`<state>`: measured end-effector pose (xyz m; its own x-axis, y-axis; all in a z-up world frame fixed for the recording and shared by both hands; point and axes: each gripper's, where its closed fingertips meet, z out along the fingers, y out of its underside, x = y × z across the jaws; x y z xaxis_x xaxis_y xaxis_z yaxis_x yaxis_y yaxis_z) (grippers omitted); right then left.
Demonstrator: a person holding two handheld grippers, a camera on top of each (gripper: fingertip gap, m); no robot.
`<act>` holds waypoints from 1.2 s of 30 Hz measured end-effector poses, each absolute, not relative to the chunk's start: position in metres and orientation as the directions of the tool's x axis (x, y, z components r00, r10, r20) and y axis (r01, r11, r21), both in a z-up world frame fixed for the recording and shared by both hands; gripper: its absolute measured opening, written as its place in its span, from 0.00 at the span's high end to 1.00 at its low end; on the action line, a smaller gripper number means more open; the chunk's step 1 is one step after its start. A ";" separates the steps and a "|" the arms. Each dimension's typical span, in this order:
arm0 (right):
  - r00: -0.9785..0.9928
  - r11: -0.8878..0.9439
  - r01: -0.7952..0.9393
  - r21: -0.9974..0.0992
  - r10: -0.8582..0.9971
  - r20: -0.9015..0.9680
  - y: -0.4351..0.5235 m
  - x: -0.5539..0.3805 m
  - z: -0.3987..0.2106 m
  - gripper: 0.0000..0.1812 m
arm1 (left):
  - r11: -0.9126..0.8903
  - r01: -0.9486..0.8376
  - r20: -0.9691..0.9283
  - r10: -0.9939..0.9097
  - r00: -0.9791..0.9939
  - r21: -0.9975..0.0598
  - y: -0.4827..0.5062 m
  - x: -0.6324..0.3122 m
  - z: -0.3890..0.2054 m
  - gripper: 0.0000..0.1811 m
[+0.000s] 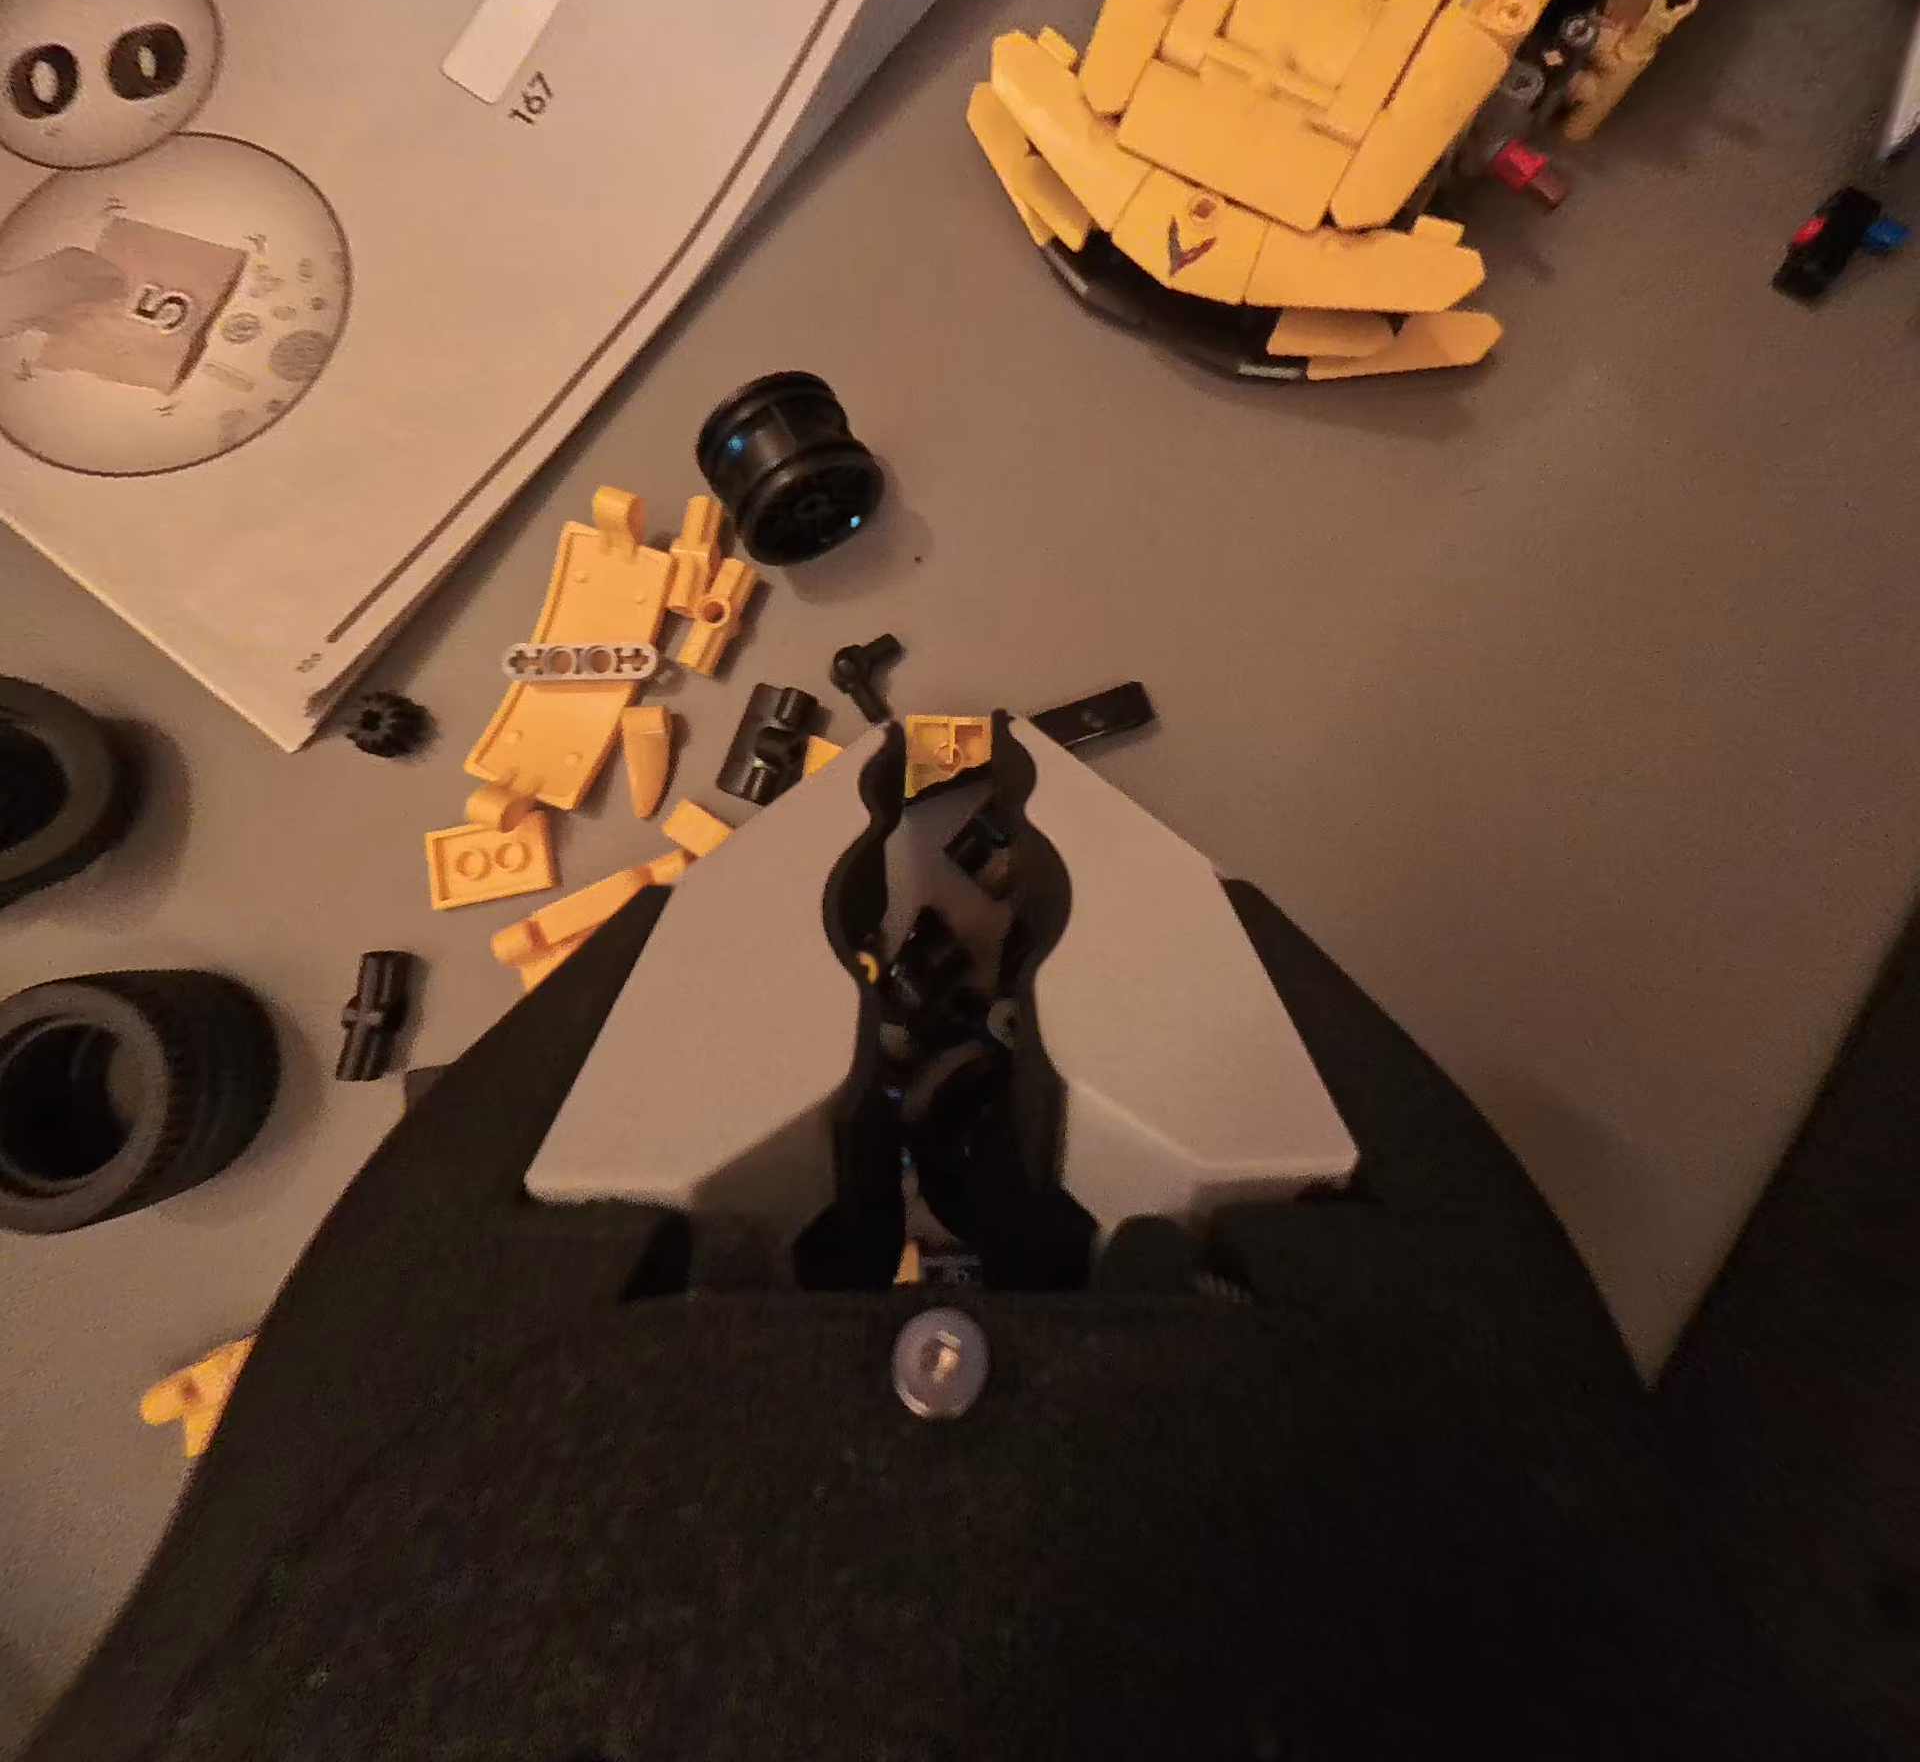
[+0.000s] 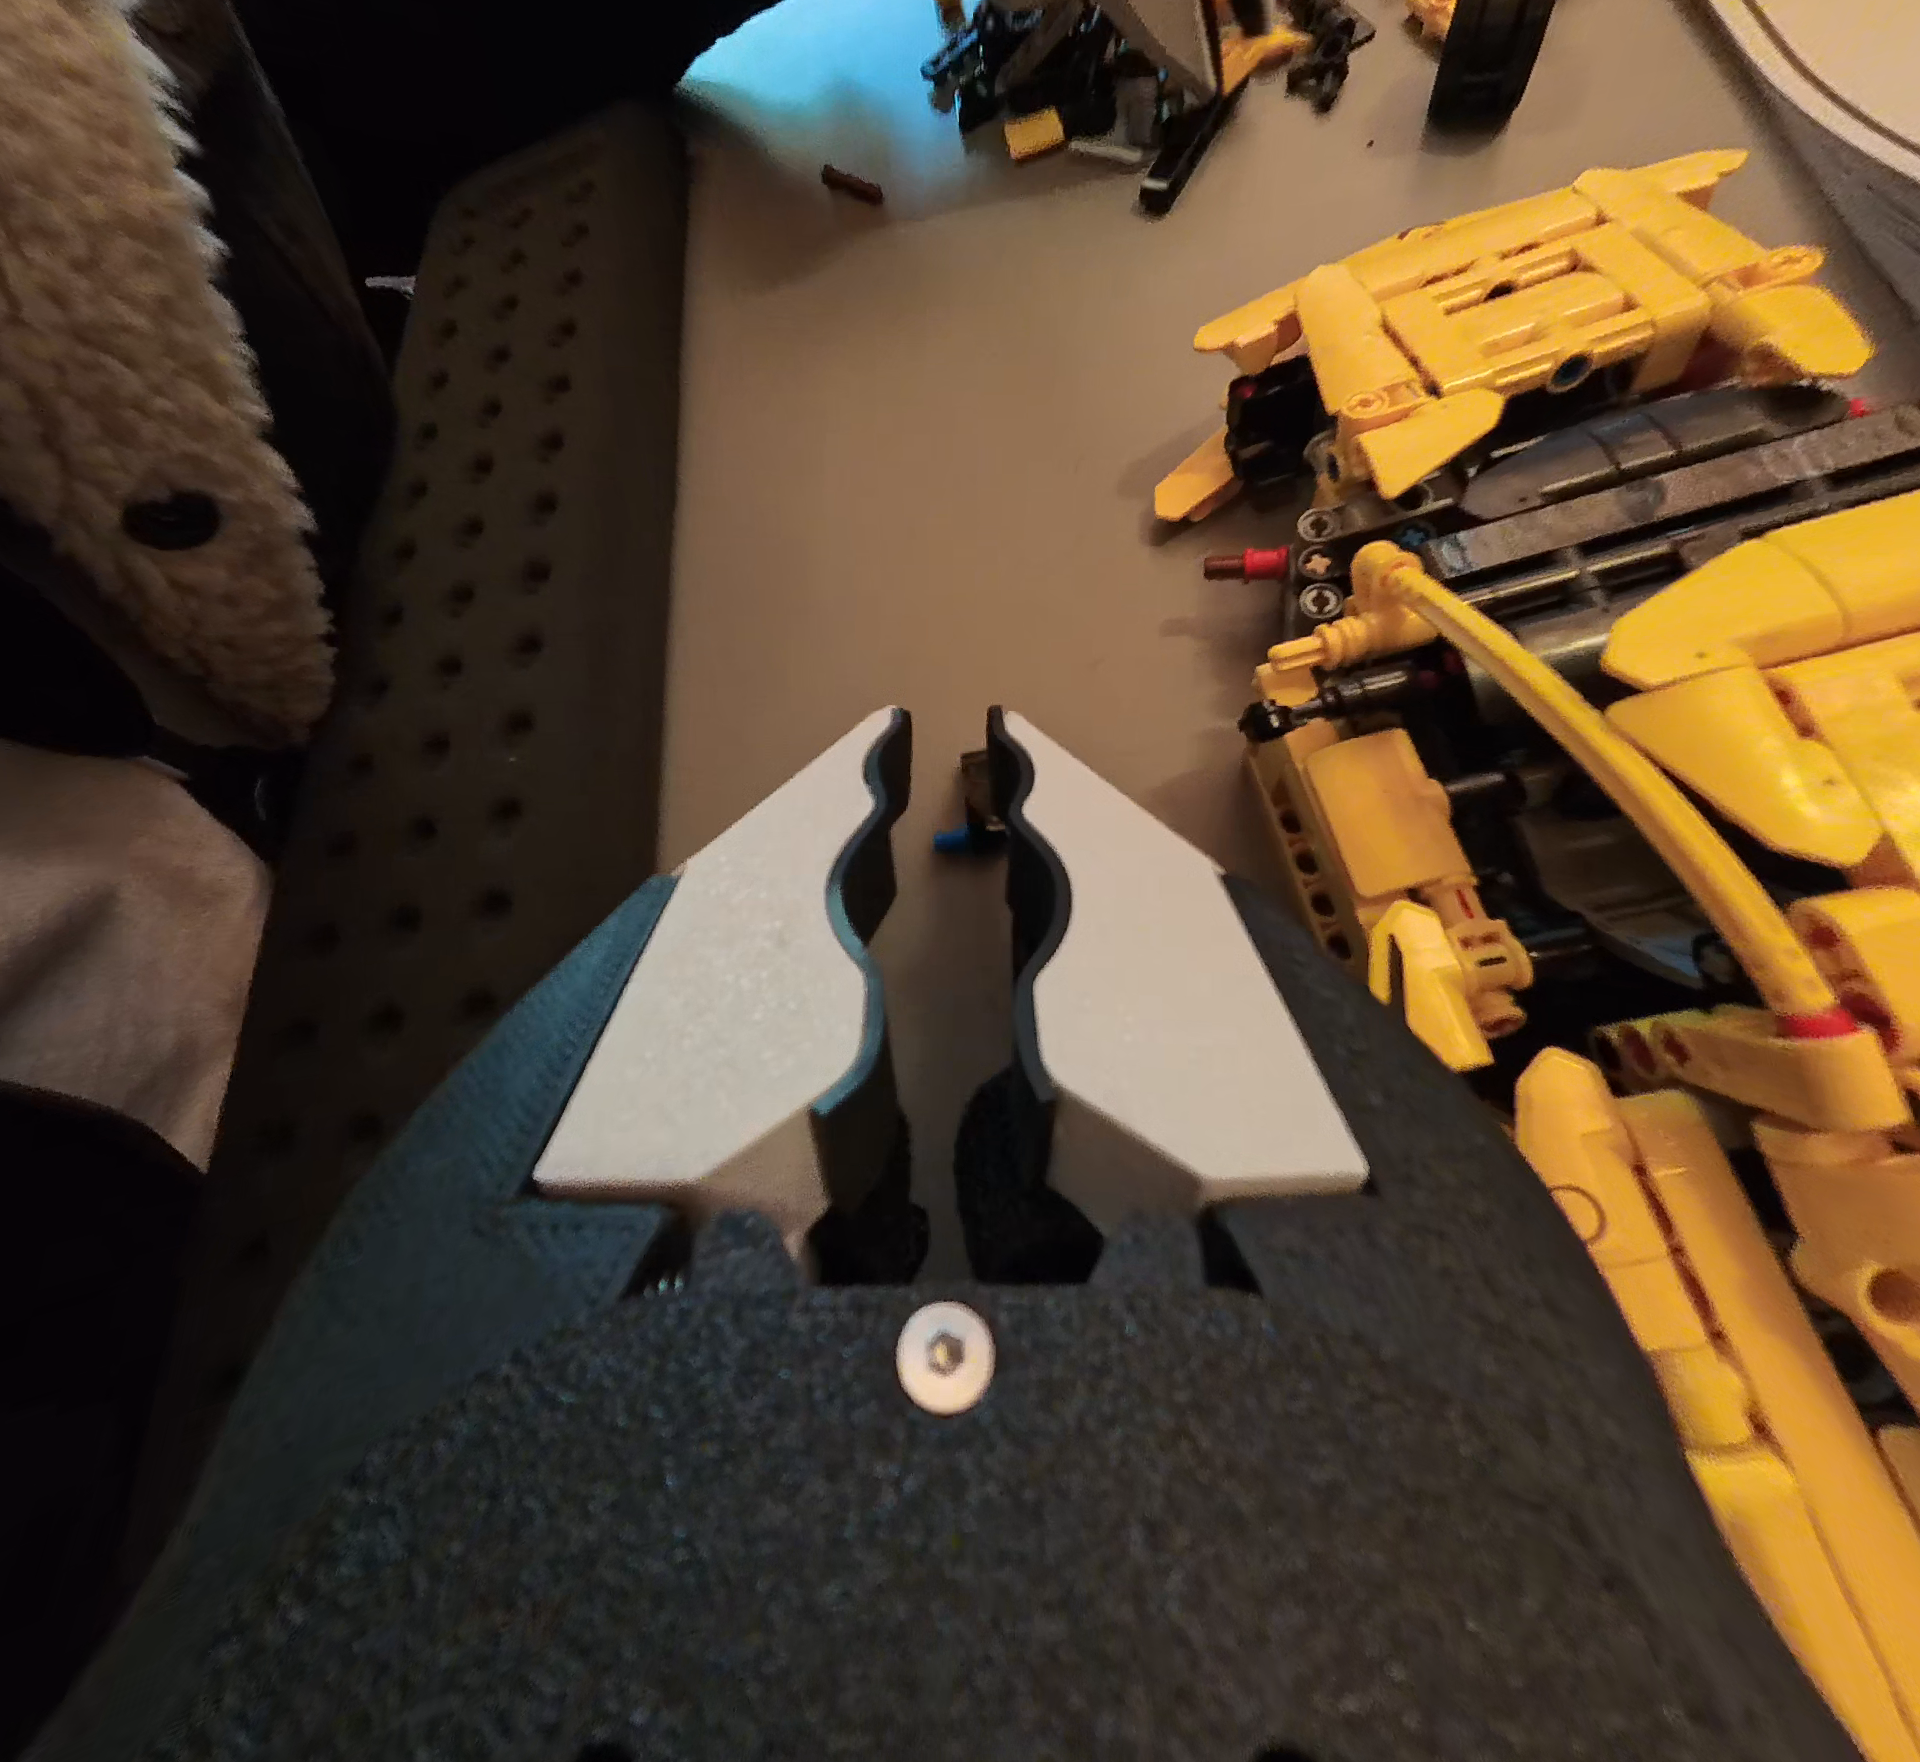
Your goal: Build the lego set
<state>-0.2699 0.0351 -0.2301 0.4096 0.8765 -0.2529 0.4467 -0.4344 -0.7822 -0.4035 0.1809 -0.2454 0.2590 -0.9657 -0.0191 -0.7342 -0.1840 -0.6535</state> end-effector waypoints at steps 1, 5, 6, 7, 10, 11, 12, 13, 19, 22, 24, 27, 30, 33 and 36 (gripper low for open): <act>0.407 -0.434 0.431 -0.791 0.876 -0.259 0.036 -0.270 -0.226 0.93 | -0.188 -0.726 -0.021 -0.963 0.269 -0.662 0.183 -0.404 -0.243 0.92; 0.427 -0.440 0.357 -0.824 0.861 -0.275 0.043 -0.267 -0.213 0.93 | -0.205 -0.625 -0.025 -0.941 0.338 -0.753 0.198 -0.393 -0.215 0.91; 0.429 -0.444 0.335 -0.831 0.857 -0.285 0.045 -0.266 -0.209 0.93 | -0.205 -0.580 -0.020 -0.934 0.356 -0.788 0.200 -0.385 -0.204 0.91; 0.431 -0.447 0.312 -0.838 0.853 -0.295 0.046 -0.265 -0.205 0.93 | -0.205 -0.517 -0.004 -0.927 0.374 -0.831 0.200 -0.375 -0.190 0.91; 0.432 -0.441 0.243 -0.864 0.847 -0.311 0.051 -0.263 -0.194 0.90 | -0.246 -0.245 0.131 -0.904 0.407 -0.938 0.191 -0.335 -0.148 0.91; 0.434 -0.436 0.218 -0.873 0.845 -0.313 0.054 -0.263 -0.190 0.88 | -0.279 -0.158 0.203 -0.903 0.380 -0.947 0.183 -0.320 -0.138 0.91; 0.441 -0.429 0.190 -0.883 0.841 -0.313 0.057 -0.261 -0.186 0.85 | -0.318 -0.089 0.273 -0.903 0.332 -0.944 0.172 -0.306 -0.131 0.91; 0.446 -0.415 0.163 -0.895 0.840 -0.308 0.061 -0.260 -0.181 0.82 | -0.359 -0.029 0.337 -0.898 0.284 -0.933 0.162 -0.293 -0.125 0.91; 0.436 -0.415 -0.046 -0.909 0.810 -0.392 0.073 -0.254 -0.150 0.74 | -0.221 0.018 0.222 -0.973 0.062 -0.975 0.111 -0.247 -0.124 0.91; 0.373 -0.476 -0.140 -0.868 0.787 -0.492 0.071 -0.251 -0.138 0.75 | -0.153 0.085 0.152 -0.988 -0.026 -0.985 0.090 -0.238 -0.118 0.91; 0.275 -0.512 -0.226 -0.829 0.782 -0.559 0.066 -0.250 -0.123 0.76 | -0.048 0.134 0.042 -0.998 -0.050 -0.990 0.079 -0.235 -0.112 0.91; 0.072 -0.633 -0.302 -0.713 0.730 -0.679 0.056 -0.248 -0.108 0.76 | 0.052 0.149 -0.062 -0.996 -0.059 -0.987 0.069 -0.232 -0.108 0.91; -0.017 -0.697 -0.324 -0.639 0.680 -0.733 0.053 -0.246 -0.103 0.76 | 0.117 0.137 -0.125 -0.991 -0.051 -0.984 0.064 -0.231 -0.109 0.91; -0.068 -0.745 -0.334 -0.577 0.630 -0.774 0.053 -0.243 -0.105 0.81 | 0.210 0.121 -0.216 -0.976 -0.036 -0.970 0.059 -0.232 -0.110 0.91; -0.105 -0.801 -0.311 -0.512 0.564 -0.819 0.053 -0.242 -0.111 0.89 | 0.380 0.083 -0.381 -0.925 0.003 -0.921 0.054 -0.231 -0.113 0.91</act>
<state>-0.2424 0.0534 -0.1114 -0.1051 0.5642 -0.8190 -0.3114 -0.8008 -0.5117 -0.2305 0.0538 -0.1131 0.0035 -0.9245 -0.3811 0.0833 0.3801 -0.9212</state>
